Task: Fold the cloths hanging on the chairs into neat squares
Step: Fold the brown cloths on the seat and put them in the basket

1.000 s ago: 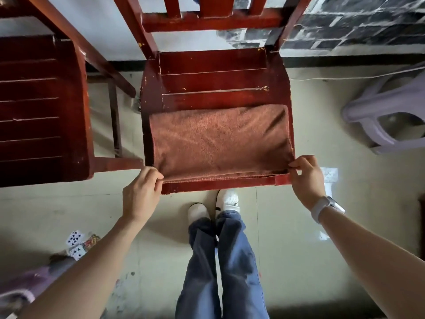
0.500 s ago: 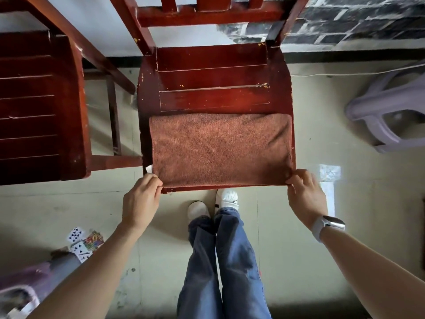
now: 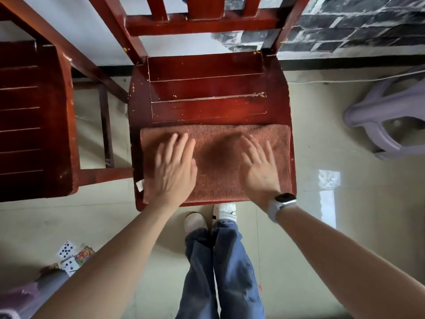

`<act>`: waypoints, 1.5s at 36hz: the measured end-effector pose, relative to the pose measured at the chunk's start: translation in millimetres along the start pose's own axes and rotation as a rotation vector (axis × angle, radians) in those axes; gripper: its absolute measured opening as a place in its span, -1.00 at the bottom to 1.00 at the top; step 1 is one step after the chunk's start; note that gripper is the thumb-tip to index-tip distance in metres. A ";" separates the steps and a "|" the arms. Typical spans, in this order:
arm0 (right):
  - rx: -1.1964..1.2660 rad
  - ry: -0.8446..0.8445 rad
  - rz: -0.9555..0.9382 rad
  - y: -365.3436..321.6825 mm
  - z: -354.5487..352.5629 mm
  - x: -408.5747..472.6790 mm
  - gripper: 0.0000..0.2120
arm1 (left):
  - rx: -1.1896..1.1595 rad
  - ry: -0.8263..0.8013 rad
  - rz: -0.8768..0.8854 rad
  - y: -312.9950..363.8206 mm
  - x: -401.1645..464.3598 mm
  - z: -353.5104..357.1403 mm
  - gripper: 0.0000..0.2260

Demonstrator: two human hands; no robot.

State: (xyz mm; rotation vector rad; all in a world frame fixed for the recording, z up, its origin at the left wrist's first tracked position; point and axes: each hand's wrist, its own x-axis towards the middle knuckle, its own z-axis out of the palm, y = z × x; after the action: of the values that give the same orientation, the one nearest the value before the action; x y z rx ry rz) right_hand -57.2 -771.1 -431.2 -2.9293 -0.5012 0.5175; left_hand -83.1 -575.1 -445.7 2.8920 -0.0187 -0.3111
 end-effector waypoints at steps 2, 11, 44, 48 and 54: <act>-0.013 -0.029 -0.026 -10.7 5.8 21.4 -0.35 | 0.018 -0.004 0.044 8.3 17.7 6.2 -0.56; -0.031 0.085 -0.055 2.8 35.6 44.7 -0.50 | 0.126 -0.003 0.067 -0.9 36.0 31.6 -0.53; 0.562 0.026 0.902 73.5 4.3 -4.7 -0.74 | 0.095 -0.166 -0.140 0.7 -28.0 31.2 -0.49; 0.520 -0.059 0.860 71.8 3.0 1.2 -0.82 | 0.110 -0.167 -0.127 -0.1 -27.2 30.3 -0.49; 0.511 -0.021 0.764 62.4 -5.3 -8.0 -0.88 | 0.068 -0.191 -0.124 -1.2 -26.1 25.1 -0.49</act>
State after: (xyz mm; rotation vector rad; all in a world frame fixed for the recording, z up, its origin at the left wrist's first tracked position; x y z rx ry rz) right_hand -43.7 -832.6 -434.9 -2.5102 0.6891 0.6249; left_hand -113.9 -578.7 -464.3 2.9249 0.1197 -0.6195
